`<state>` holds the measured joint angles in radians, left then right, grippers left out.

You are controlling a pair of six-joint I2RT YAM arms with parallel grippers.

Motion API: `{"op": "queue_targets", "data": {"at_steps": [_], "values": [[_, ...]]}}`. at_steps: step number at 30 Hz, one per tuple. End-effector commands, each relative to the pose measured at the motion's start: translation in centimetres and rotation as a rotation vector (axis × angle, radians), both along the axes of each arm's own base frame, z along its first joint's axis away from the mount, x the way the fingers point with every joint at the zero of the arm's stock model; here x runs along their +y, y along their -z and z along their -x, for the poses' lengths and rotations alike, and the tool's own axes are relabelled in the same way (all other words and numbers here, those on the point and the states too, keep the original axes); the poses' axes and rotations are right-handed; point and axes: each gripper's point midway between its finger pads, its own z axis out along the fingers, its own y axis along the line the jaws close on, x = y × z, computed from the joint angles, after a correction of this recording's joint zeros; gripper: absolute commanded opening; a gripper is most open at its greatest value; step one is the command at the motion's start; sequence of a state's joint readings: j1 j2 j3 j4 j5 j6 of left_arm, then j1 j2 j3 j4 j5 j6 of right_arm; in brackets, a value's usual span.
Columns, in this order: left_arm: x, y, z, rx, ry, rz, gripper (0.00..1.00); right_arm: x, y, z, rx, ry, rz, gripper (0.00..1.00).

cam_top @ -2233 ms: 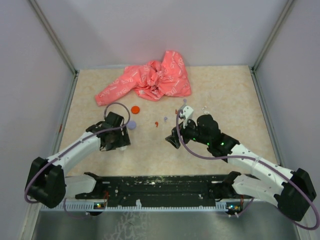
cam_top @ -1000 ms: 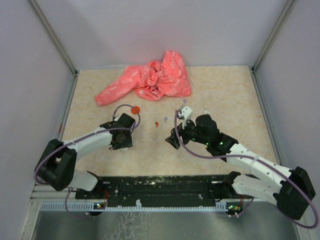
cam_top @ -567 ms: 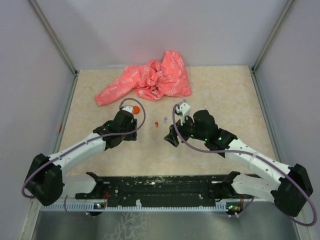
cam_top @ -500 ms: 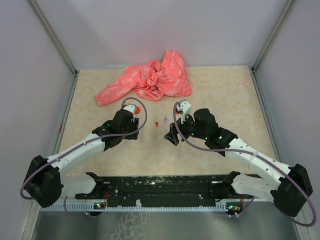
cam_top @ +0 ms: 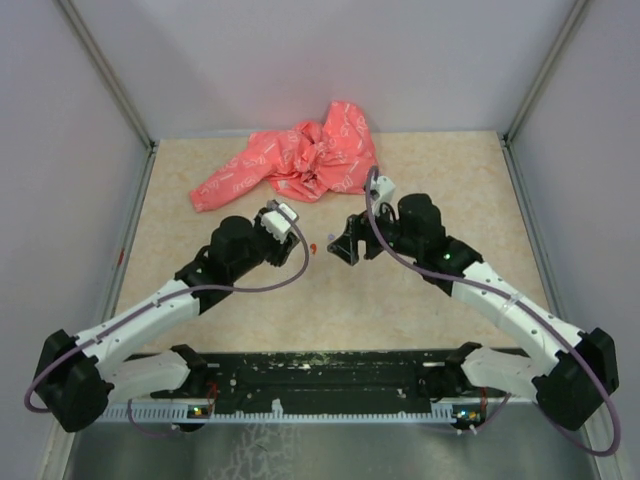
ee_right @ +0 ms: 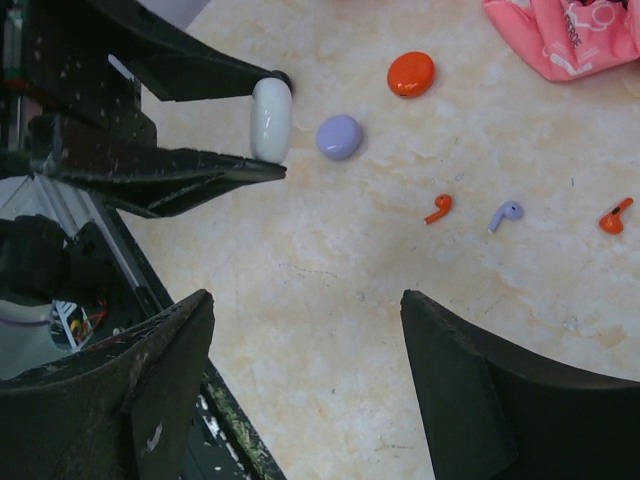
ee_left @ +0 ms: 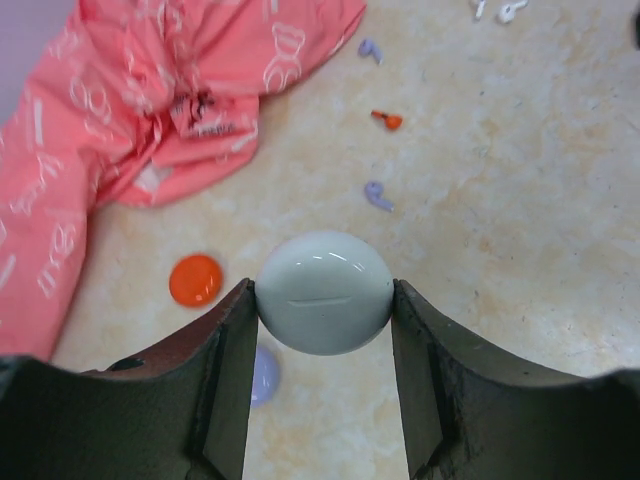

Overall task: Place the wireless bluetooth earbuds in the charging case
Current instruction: Pick up the charging case at the center of the board.

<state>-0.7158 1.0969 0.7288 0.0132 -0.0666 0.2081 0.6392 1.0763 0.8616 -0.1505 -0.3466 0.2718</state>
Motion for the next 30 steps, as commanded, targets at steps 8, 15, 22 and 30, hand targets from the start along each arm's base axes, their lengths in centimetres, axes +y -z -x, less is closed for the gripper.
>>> {"op": "queue_targets", "data": {"at_steps": [8,15,22,30], "values": [[-4.1,-5.2,1.6,-0.412,0.336,0.04,0.35,1.8,-6.4,-2.6,-0.04,0.041,-0.186,0.7],[-5.1,-4.6,3.0,-0.386,0.419,0.073,0.35,4.5,-6.5,-2.6,-0.033,-0.05,-0.208,0.67],[-5.2,-4.5,3.6,-0.392,0.436,0.074,0.35,6.7,-6.2,-2.9,-0.011,-0.095,-0.2,0.65],[-5.1,-4.9,3.6,-0.399,0.426,0.081,0.35,7.7,-4.8,-2.4,0.029,-0.125,-0.171,0.6]]}}
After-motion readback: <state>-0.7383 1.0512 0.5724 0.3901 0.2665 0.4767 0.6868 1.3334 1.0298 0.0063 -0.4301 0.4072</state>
